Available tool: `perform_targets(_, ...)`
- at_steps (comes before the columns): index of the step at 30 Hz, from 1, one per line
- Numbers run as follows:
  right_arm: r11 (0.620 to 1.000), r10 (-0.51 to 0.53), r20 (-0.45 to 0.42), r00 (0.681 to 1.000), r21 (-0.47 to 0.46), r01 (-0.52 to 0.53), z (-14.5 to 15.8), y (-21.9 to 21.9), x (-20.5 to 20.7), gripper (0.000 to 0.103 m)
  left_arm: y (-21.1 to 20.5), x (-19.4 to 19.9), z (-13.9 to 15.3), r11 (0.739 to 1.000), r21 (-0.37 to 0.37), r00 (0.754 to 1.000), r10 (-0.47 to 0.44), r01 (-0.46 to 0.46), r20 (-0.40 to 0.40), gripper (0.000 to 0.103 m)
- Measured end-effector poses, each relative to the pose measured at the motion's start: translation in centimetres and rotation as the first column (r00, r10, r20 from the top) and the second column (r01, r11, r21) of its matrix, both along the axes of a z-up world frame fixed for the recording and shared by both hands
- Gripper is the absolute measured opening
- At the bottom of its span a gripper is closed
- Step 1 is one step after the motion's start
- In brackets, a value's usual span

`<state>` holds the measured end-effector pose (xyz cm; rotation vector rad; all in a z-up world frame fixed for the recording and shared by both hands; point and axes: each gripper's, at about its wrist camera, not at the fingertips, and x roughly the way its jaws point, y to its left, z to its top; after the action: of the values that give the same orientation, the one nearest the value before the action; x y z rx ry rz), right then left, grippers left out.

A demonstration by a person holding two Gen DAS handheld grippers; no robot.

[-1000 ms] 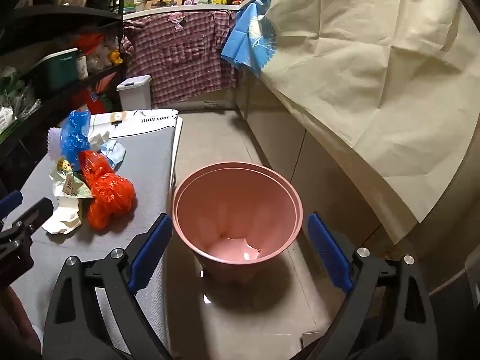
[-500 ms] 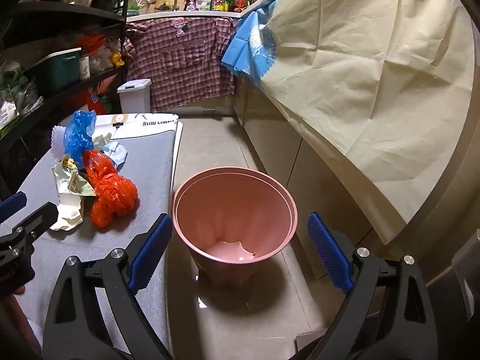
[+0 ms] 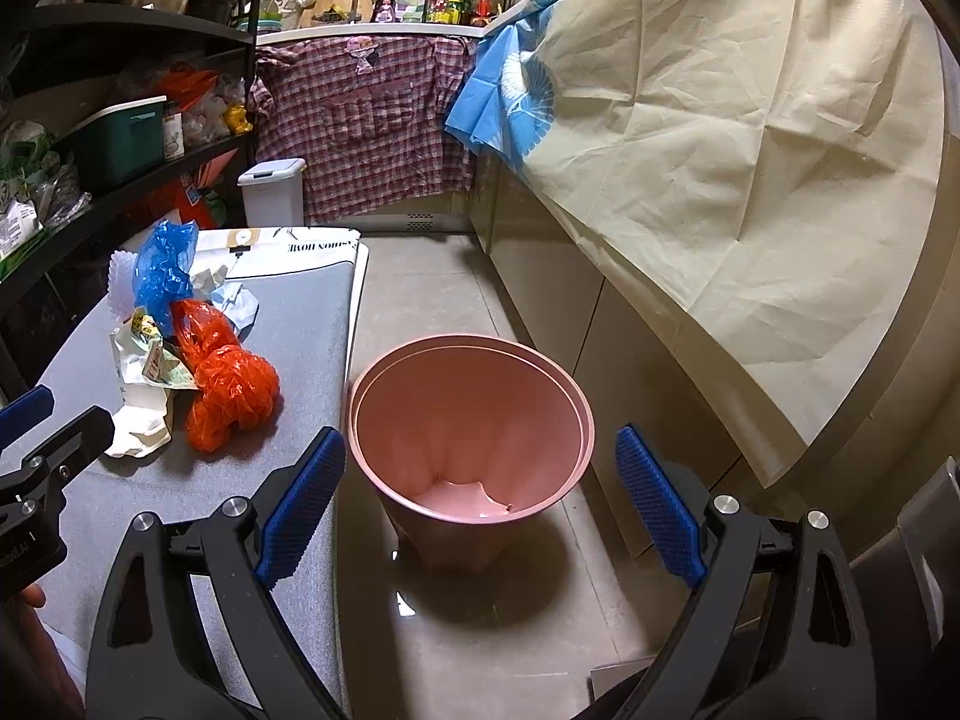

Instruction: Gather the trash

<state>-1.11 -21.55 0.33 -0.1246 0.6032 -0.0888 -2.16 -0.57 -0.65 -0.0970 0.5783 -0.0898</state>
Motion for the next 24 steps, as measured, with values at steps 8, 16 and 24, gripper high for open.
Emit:
perform_targets(8,1.000,-0.003,-0.001,1.000,-0.004,0.003,0.03,0.01,0.02,0.088,0.17,-0.02,0.02,1.000,-0.017,1.000,0.015,-0.015,0.003,0.082)
perform_targets(16,1.000,-0.003,-0.006,1.000,-0.019,0.003,-0.14,0.08,0.19,0.082,0.47,0.01,-0.07,0.999,-0.030,1.000,0.013,-0.013,-0.001,0.075)
perform_targets(24,1.000,-0.007,-0.004,1.000,-0.012,0.006,-0.07,0.12,0.09,0.081,0.67,0.09,-0.20,0.999,-0.046,1.000,0.016,-0.017,-0.013,0.075)
